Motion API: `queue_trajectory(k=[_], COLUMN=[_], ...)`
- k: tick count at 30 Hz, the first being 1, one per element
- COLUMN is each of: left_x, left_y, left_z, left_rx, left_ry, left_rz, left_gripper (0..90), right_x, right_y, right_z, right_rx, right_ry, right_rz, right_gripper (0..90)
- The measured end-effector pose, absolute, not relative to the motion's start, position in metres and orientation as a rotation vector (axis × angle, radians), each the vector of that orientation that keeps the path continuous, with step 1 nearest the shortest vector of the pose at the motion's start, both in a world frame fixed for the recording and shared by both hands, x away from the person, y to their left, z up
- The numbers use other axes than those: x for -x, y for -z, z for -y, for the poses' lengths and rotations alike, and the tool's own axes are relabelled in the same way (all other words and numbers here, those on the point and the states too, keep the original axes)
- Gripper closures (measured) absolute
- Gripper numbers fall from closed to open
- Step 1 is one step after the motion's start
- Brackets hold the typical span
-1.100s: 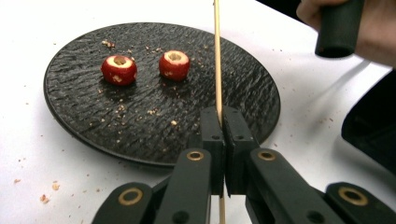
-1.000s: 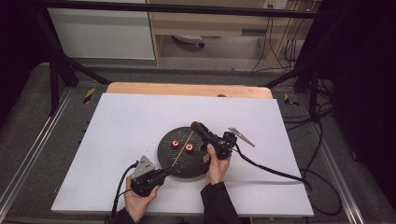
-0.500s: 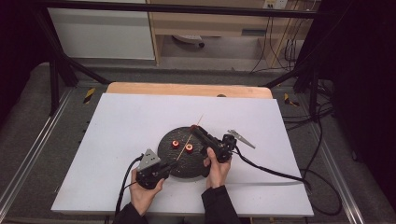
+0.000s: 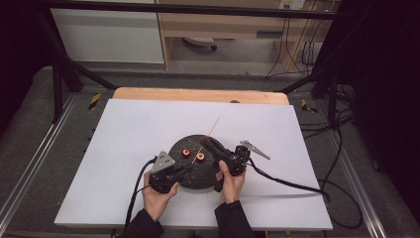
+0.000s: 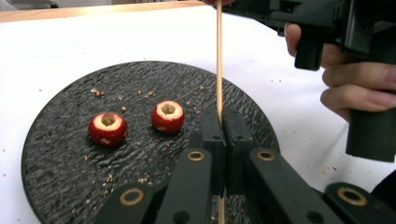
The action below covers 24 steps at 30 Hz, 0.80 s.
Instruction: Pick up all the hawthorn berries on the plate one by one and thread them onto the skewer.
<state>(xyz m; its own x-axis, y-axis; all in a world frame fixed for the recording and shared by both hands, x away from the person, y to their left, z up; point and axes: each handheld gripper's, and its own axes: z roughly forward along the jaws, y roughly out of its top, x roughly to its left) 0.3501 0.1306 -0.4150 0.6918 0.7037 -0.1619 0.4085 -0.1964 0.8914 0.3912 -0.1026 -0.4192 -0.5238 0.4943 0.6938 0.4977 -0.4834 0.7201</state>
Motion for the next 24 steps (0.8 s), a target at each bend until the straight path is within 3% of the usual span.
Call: queue_trajectory(k=[24], left_x=[-0.365], left_y=[0.413], left_z=[-0.119], left_rx=[-1.834], left_ry=[-0.326], left_rz=[-0.893], left_gripper=[88.4], right_x=[-0.382], right_y=[0.435], right_z=[0.096], right_rx=[1.507], right_ry=[2.107], right_rz=[1.711], right_gripper=[63.6])
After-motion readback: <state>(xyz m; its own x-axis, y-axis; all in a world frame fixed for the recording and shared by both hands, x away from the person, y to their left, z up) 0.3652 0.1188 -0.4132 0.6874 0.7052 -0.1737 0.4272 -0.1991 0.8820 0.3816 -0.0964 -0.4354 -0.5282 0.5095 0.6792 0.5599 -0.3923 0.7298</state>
